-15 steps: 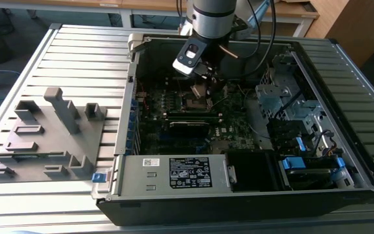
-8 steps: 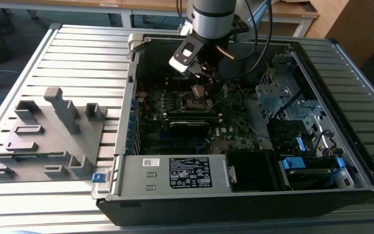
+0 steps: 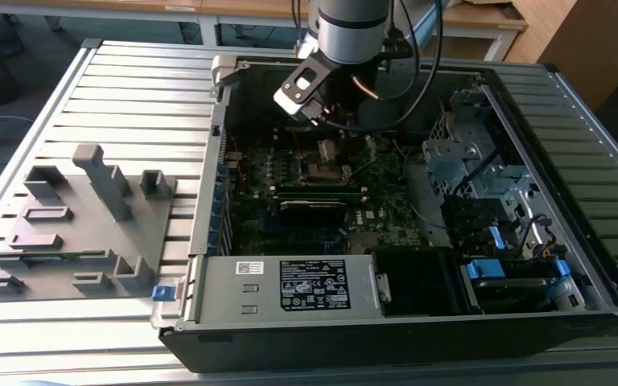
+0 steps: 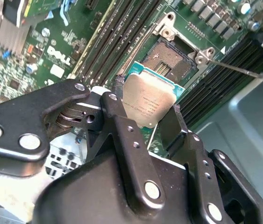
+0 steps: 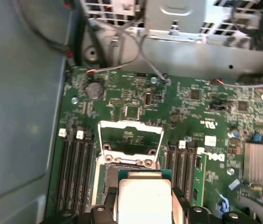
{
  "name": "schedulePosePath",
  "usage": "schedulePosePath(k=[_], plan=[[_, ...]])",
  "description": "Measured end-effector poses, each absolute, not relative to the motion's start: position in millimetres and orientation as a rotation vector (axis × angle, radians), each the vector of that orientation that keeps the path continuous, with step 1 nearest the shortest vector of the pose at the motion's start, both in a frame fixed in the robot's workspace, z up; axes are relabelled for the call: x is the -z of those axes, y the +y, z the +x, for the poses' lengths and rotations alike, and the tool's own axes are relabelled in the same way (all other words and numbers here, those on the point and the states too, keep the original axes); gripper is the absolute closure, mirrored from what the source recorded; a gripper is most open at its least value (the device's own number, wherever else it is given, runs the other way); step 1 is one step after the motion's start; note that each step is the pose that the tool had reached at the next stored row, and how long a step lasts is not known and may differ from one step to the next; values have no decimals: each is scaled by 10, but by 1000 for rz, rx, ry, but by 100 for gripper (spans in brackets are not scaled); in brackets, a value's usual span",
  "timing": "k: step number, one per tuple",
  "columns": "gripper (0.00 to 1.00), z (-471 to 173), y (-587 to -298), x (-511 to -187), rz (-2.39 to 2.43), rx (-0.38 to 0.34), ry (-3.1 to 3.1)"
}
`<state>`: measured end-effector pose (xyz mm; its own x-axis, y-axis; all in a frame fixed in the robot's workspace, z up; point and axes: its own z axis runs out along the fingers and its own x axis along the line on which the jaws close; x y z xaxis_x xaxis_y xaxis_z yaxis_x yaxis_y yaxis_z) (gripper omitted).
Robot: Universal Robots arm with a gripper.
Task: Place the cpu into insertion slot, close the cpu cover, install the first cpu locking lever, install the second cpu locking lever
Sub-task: 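Place the cpu into insertion slot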
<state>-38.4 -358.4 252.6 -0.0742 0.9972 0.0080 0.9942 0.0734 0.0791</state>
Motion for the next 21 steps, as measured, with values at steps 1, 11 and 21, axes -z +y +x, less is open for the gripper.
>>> schedulePosePath(k=[1,11,21], plan=[[46,-384,-3584,-2525,2125,-98,2245],[46,-419,-3574,-2518,2167,-100,2202],[46,-449,-3528,-2452,2168,-99,2201]])
